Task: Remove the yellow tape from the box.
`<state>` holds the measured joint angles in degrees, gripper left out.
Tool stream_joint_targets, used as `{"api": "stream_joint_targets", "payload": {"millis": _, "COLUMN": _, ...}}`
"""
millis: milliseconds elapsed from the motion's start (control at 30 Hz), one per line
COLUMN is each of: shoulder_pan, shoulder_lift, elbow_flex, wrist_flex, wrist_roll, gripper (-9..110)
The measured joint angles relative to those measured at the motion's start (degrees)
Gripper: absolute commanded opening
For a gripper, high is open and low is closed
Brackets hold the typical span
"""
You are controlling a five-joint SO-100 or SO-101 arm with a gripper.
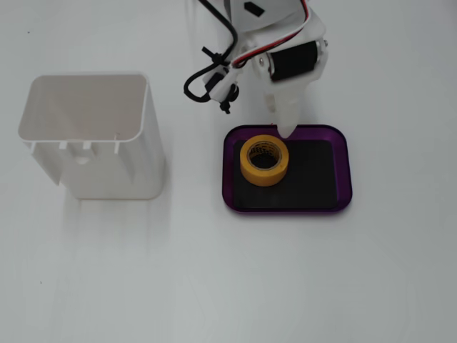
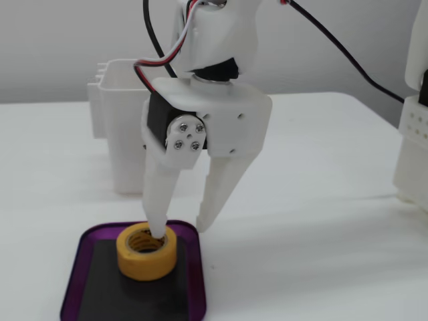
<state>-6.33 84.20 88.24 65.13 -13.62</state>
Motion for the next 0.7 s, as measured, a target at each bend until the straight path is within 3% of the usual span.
{"api": "stream_joint_targets", "payload": {"millis": 700, "shoulder_pan": 5.45, "shoulder_lift": -3.96, "elbow_flex": 0.0, "wrist_flex": -4.83, "wrist_roll": -0.09, "gripper": 12}}
